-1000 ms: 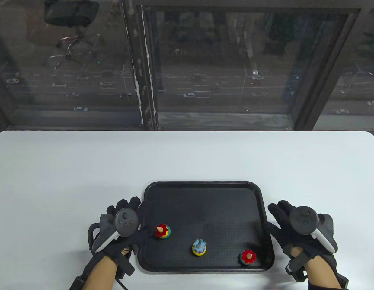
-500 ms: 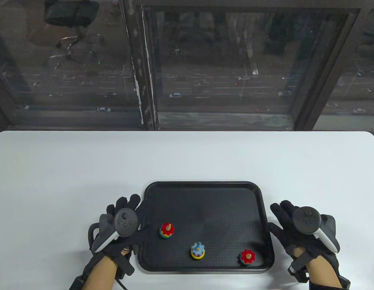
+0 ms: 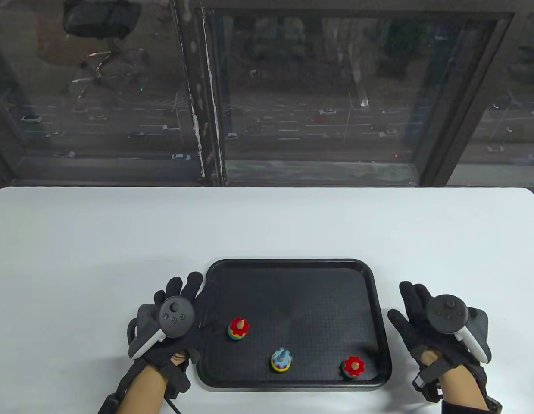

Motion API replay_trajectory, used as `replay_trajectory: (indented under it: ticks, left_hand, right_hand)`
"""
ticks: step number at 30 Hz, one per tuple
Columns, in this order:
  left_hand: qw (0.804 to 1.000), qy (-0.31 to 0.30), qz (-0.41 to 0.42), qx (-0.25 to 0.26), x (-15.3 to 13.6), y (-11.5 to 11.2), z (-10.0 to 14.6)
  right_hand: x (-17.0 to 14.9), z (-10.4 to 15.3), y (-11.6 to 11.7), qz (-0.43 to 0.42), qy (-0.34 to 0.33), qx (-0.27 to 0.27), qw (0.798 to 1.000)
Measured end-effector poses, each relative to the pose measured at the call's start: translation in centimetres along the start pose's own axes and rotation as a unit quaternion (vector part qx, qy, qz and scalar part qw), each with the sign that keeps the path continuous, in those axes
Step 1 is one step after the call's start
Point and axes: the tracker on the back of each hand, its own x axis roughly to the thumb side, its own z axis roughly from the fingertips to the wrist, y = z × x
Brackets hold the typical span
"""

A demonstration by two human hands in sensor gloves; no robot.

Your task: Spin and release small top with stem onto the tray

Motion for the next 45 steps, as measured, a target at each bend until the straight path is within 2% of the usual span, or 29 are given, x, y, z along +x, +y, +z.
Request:
replay_trajectory:
  ticks: [7, 13, 24, 29, 45]
  left_hand:
    - [1.0, 0.02, -0.002, -0.005, -0.5, -0.2, 0.2]
    - [1.0, 0.026, 0.011, -0.01, -0.9, -0.5, 0.2]
    - [0.999, 0.034, 0.004, -0.004, -0.9, -0.4, 0.3]
    - [0.999, 0.037, -0.007, -0.001, -0.8, -0.3, 0.3]
    - [0.999, 0.031, -0.002, 0.029, -0.7, 0.0, 0.3]
  right_hand:
    - [0.8, 0.4, -0.3, -0.006, -0.018, -0.014, 1.0]
    - [0.6, 0.3, -0.2, -0.062, -0.012, 0.0, 0.998]
    - [1.4, 0.5, -0.3, -0.009, -0.02, -0.022, 1.0]
    - [1.4, 0.6, -0.5, -0.018, -0.02, -0.034, 0.999]
    - [1.6, 0.6, -0.2, -0.023, -0.02, -0.015, 0.999]
